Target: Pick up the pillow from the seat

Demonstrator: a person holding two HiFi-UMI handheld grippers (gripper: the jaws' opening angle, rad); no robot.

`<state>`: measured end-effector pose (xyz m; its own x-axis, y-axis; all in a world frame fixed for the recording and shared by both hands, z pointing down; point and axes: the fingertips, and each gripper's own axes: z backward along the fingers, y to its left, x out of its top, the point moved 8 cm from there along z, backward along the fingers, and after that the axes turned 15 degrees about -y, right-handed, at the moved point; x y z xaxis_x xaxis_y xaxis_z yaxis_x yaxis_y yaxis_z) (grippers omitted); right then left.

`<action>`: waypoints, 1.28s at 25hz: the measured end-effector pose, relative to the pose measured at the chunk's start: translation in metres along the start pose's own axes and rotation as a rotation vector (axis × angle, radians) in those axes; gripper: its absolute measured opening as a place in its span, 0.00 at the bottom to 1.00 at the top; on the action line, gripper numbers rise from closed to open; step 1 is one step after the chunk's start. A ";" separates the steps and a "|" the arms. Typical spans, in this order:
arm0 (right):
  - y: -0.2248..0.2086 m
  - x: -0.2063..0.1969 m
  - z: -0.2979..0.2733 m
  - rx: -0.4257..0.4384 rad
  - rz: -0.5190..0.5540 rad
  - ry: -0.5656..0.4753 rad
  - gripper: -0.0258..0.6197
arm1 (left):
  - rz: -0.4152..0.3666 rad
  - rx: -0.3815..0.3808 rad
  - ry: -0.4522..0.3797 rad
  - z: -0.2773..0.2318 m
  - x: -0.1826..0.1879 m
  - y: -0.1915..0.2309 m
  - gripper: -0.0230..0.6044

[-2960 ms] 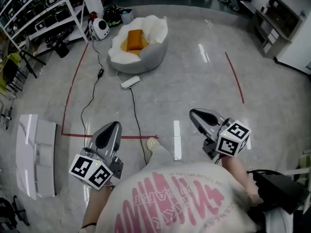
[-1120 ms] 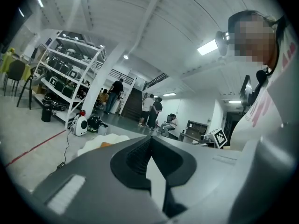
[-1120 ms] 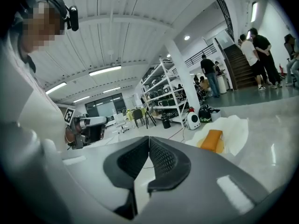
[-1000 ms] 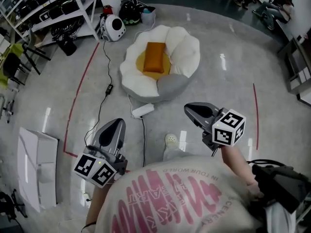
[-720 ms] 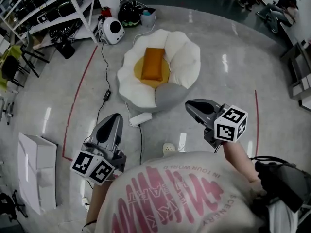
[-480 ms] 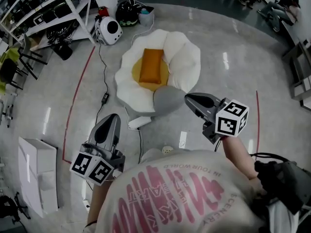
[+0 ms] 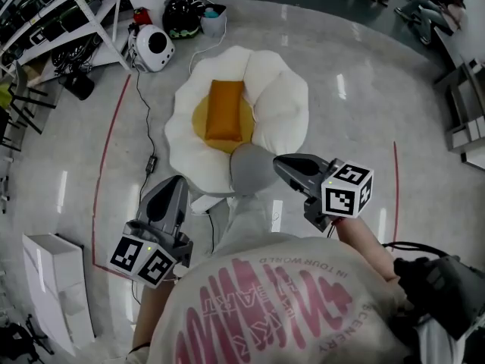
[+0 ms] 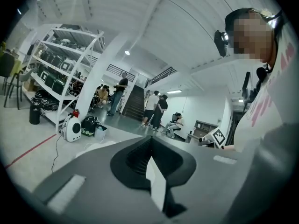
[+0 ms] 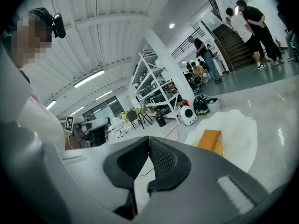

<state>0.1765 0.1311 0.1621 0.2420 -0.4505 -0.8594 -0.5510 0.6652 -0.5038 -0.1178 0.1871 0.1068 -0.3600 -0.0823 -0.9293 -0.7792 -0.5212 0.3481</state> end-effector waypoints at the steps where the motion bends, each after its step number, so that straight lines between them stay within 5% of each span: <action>1: -0.009 0.001 -0.009 -0.008 -0.009 0.017 0.05 | 0.003 -0.013 0.008 -0.012 -0.001 0.008 0.06; 16: -0.121 0.016 -0.140 -0.199 -0.187 0.149 0.05 | 0.049 0.026 0.112 -0.156 -0.018 0.181 0.06; 19: -0.147 -0.005 -0.149 -0.232 -0.278 0.177 0.05 | 0.059 0.033 0.148 -0.177 -0.041 0.197 0.06; 24: -0.204 -0.042 -0.185 -0.276 -0.450 0.206 0.05 | 0.211 0.104 0.194 -0.189 -0.092 0.223 0.06; 32: -0.325 -0.106 -0.245 -0.298 -0.482 0.252 0.05 | 0.335 0.189 0.253 -0.216 -0.203 0.277 0.06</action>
<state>0.1339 -0.1834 0.4387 0.3434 -0.8097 -0.4759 -0.6345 0.1736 -0.7532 -0.1500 -0.1238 0.3653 -0.4893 -0.4372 -0.7547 -0.7298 -0.2686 0.6287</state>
